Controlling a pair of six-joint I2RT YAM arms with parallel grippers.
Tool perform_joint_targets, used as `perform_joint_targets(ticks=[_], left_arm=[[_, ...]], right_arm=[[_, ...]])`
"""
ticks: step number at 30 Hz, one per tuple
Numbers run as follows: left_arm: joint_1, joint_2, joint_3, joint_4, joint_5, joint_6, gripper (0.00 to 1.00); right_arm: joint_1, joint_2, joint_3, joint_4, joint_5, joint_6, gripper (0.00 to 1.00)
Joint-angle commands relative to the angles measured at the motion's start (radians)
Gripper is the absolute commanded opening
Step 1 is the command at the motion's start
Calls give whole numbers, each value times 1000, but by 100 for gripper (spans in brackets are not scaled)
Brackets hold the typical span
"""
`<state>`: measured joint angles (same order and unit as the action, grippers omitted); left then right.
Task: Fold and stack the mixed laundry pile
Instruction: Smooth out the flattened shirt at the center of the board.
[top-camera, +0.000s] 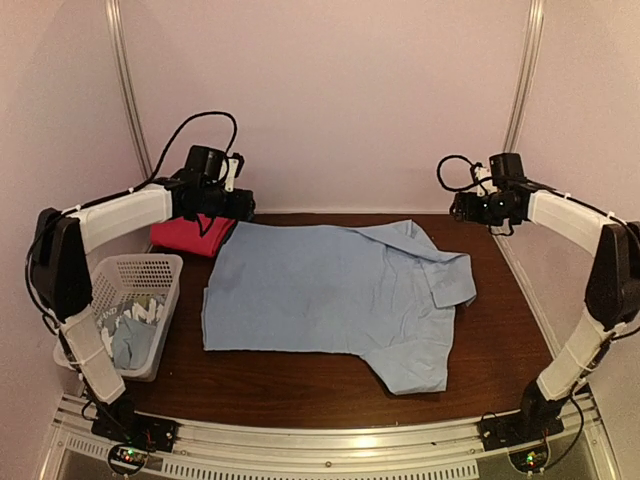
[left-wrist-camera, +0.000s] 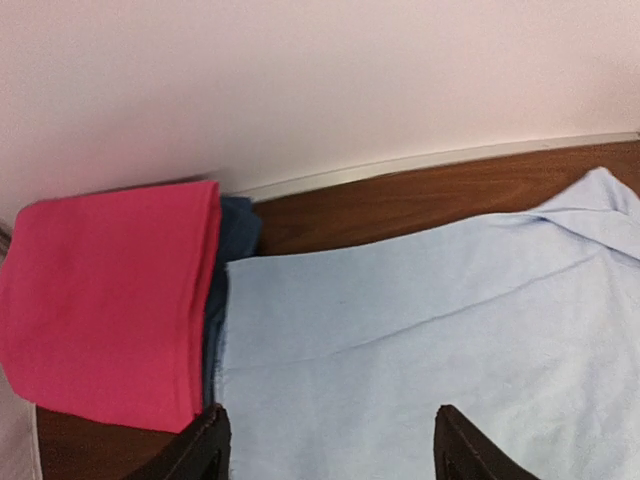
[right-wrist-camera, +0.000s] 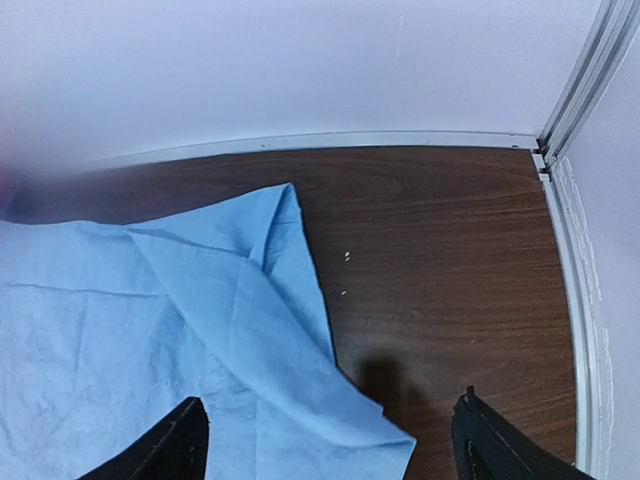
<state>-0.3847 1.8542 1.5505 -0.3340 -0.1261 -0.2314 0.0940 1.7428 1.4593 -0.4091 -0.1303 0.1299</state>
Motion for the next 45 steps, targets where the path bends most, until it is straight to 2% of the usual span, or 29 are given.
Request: perform_joint_targets(ticks=[1,4,8,12,15,20,22,25,27,29,30,31,34,35,39,43,44,45], left_arm=[[-182,-166,-188,115,250,146,71],[-339,-236,-315,151,350,250,69],[-567,-255,-446,243,380,361,64],[-627,-211,-546,388,410,339,59],[-633,-181,-572,416,364,333,58],[-633,-113,-537,406,358,315,56],[-633,-103,-534,416,356,305,56],[-632,-97,-520,413,342,308,56],[-633,-93,-511,406,332,312,57],[-633,-92,-507,404,317,314,57],[-634,-90,-506,403,305,316,57],[-632,-90,-505,401,293,316,57],[-634,-93,-508,394,281,321,56],[-633,-95,-513,400,290,324,56],[-639,-73,-513,423,344,347,56],[-707,-22,-471,442,347,405,57],[-729,-1,-452,443,345,421,59],[-749,21,-430,442,343,434,60]], right_arm=[[18,-248,-298,64,-190,107,83],[41,-396,-474,66,-255,136,80],[78,-544,-643,77,-333,182,70],[113,-567,-735,101,-360,189,62],[133,-559,-779,93,-325,213,59],[130,-617,-842,116,-104,289,64],[130,-619,-836,112,-13,316,72],[124,-559,-807,106,95,334,84],[112,-487,-783,139,101,333,86],[104,-396,-744,173,86,315,84],[102,-348,-715,182,91,301,80],[96,-300,-670,183,94,287,71],[83,-183,-542,187,85,241,11],[83,-153,-491,197,82,227,0],[84,27,-155,196,12,176,0],[91,210,228,177,-120,171,0],[98,248,308,161,-180,172,7],[102,290,380,132,-236,172,25]])
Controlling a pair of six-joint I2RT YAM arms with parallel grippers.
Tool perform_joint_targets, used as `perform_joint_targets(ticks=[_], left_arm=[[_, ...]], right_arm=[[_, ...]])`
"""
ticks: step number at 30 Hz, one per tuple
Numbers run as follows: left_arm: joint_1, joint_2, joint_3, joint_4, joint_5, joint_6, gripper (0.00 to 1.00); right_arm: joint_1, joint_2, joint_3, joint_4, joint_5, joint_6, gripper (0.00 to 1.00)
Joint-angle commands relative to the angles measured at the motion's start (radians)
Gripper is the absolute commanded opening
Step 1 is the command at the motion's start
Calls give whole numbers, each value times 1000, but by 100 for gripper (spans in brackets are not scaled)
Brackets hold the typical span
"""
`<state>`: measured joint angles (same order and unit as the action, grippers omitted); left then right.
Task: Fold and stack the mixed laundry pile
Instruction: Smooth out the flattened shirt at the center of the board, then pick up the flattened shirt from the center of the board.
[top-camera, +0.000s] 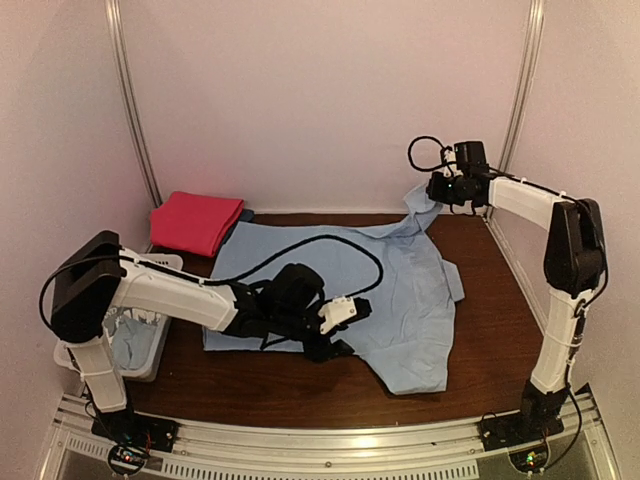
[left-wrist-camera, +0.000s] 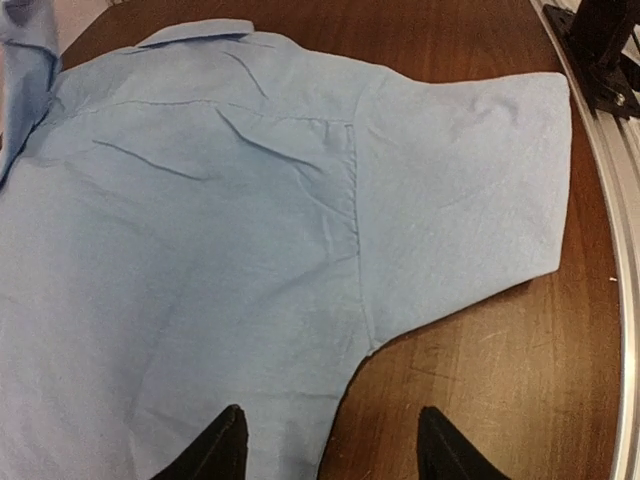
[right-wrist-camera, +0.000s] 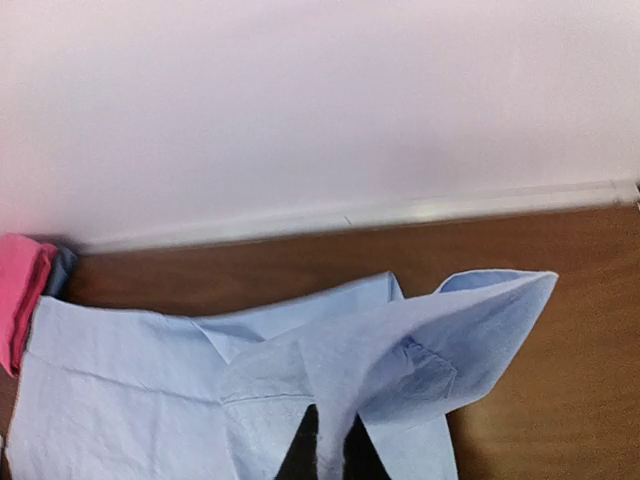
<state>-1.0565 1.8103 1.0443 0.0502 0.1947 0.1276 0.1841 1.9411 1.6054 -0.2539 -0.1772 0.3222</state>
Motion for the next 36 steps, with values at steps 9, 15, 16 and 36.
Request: perform_joint_targets(ticks=[9,15,16,36], left_arm=[[-217,242,259,32,-8,193,73],[-232,298,306,39,28,217,70],[-232,305,308,34,18,218,68],[120,-383,-291,58,-278,-695,68]], right_arm=[[14,-152,-118,26,-328,-30,70],[14,-477,-455,-6,-300,-11,66],[15,-533,-521,-9,-302,1,66],[358,-1247,-1220,-291,-224,582,62]])
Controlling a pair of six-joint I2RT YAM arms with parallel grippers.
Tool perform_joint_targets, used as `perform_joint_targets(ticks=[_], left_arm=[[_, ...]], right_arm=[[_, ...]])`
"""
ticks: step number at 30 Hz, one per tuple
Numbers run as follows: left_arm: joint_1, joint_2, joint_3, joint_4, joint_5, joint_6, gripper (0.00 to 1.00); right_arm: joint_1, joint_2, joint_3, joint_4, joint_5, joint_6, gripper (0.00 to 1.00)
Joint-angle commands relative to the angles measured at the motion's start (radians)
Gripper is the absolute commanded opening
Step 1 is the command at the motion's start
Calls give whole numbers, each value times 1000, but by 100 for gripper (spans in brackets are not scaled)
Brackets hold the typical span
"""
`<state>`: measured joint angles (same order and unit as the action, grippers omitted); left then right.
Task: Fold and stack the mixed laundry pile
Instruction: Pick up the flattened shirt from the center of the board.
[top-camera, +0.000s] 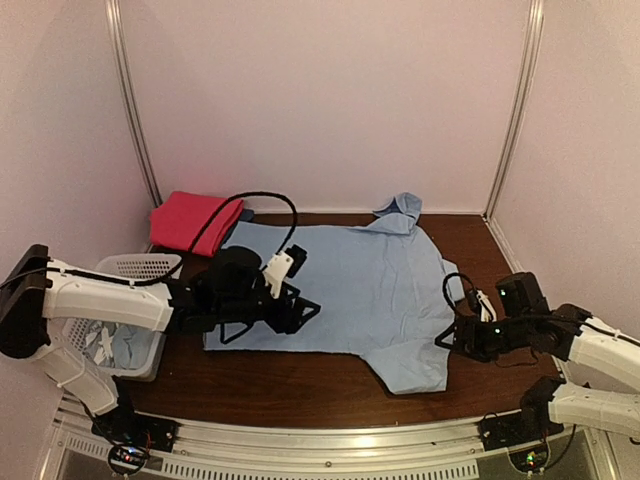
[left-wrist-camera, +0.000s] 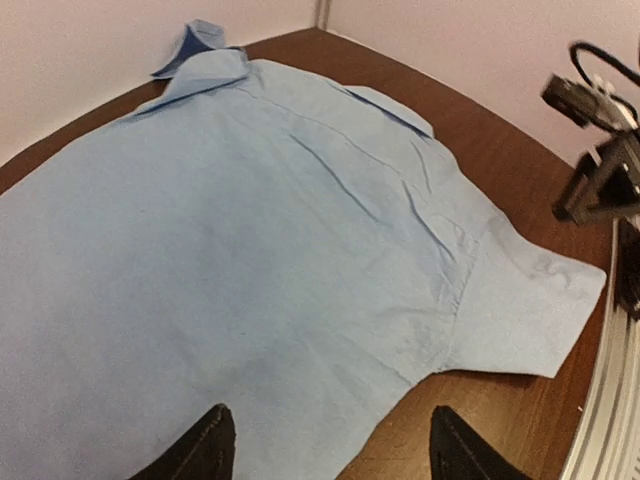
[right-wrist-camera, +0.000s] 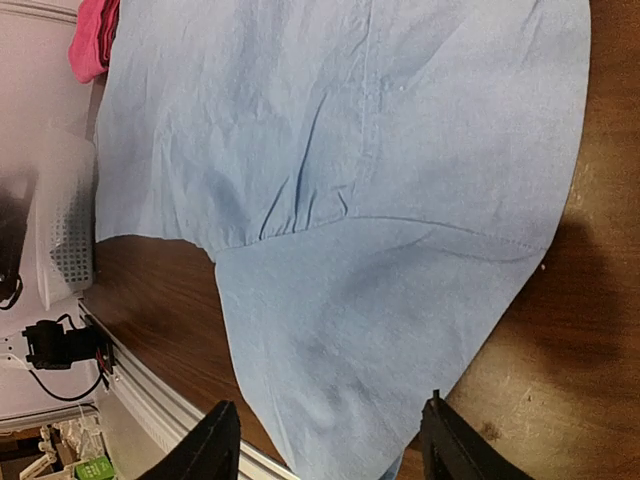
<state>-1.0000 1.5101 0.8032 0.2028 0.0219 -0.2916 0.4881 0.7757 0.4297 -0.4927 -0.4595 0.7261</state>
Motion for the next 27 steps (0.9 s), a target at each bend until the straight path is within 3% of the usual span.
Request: perform_joint_targets(ticks=[1,7,13,17,22,27], left_arm=[[86,-105,-57,-135,-114,-305,68],[149,-210,-71,-352,-220,-482,68],[162,-237,-78,-536,-280,-645,69],[196,-258,-107,-607,-252,-734,68],[241,-303,-133,-710,-224,-829,63],[254,-282,-97,-833,-250,-856,61]], right_arm=[[67,-97,-54,-67,67,201,63],[182,-132,-58,-172,103,306,62],[263,-103,-90,-92,97,381,56],[266,-46,-51,-54,152,347,42],[267,-11,-22,19,189,336,1],[266,-72,-5,-9,258,342,0]])
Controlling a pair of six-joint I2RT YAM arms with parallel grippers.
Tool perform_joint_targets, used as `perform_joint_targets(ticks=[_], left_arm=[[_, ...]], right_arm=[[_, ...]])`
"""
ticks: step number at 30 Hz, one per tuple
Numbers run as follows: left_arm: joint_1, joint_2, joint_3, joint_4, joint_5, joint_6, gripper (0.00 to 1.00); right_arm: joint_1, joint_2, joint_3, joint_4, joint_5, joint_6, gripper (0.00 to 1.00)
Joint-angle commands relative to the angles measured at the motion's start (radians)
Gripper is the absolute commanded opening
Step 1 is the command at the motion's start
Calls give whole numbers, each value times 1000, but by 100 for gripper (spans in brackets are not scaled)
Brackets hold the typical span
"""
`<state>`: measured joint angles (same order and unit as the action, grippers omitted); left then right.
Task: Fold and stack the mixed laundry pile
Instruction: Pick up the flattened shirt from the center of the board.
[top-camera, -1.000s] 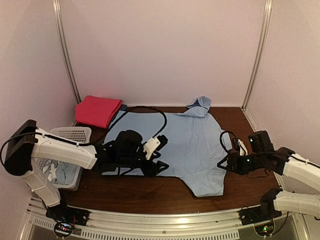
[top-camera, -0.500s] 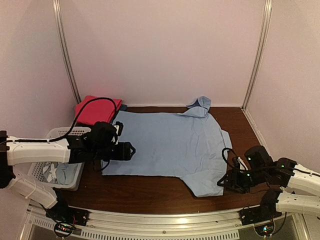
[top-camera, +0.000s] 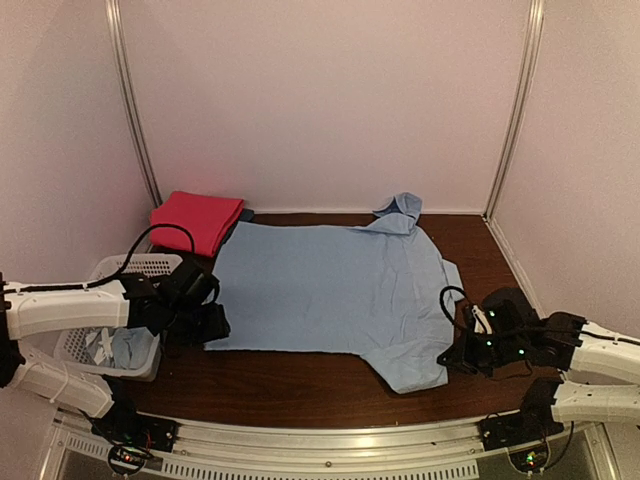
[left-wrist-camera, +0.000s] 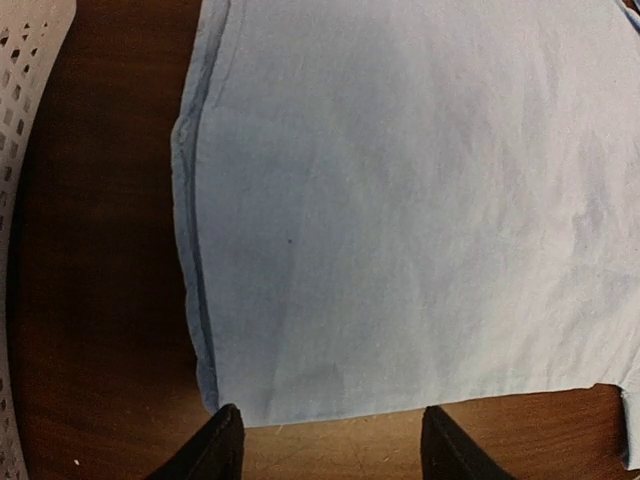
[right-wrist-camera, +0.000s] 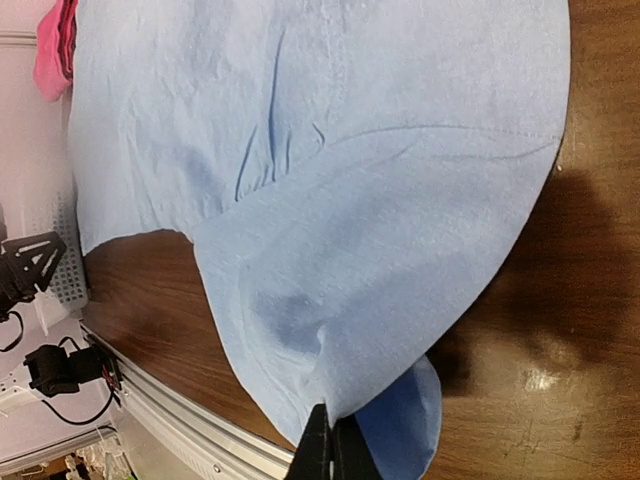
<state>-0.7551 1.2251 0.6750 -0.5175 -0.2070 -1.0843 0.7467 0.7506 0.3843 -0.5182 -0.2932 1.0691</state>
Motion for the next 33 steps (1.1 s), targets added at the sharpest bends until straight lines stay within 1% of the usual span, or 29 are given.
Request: perform_joint_targets(ticks=[1,6,10,16,24,25,26,28,31,33], left_arm=[[10,10,34,-119,-21,-74,61],[10,72,29,-122,3,-140,59],[10,126,29,-73,21,-152,57],[10,139,7,-4,5,-181,53],[10,130,-25,4,18,-208,31],[8,118,-20,3,14,-184,29],[6,103,-11,2,3,-132,29],[6,87,26,-21,-3,18,37],[5,79,73,-49,35,285,44],[4,72,82,-80,36,398,49]], right_arm=[[8,-61,45,4,106,-1,0],[7,-116,64,-31,148,-2,0],[9,-129,64,-41,155,3,0],[7,-147,81,-77,175,-4,0],[7,-191,70,-112,173,3,0],[8,-194,68,-113,169,3,0],[8,-198,68,-119,166,5,0],[7,-207,76,-137,169,3,0],[8,-230,119,-192,208,-5,0],[8,-234,151,-217,242,-7,0]])
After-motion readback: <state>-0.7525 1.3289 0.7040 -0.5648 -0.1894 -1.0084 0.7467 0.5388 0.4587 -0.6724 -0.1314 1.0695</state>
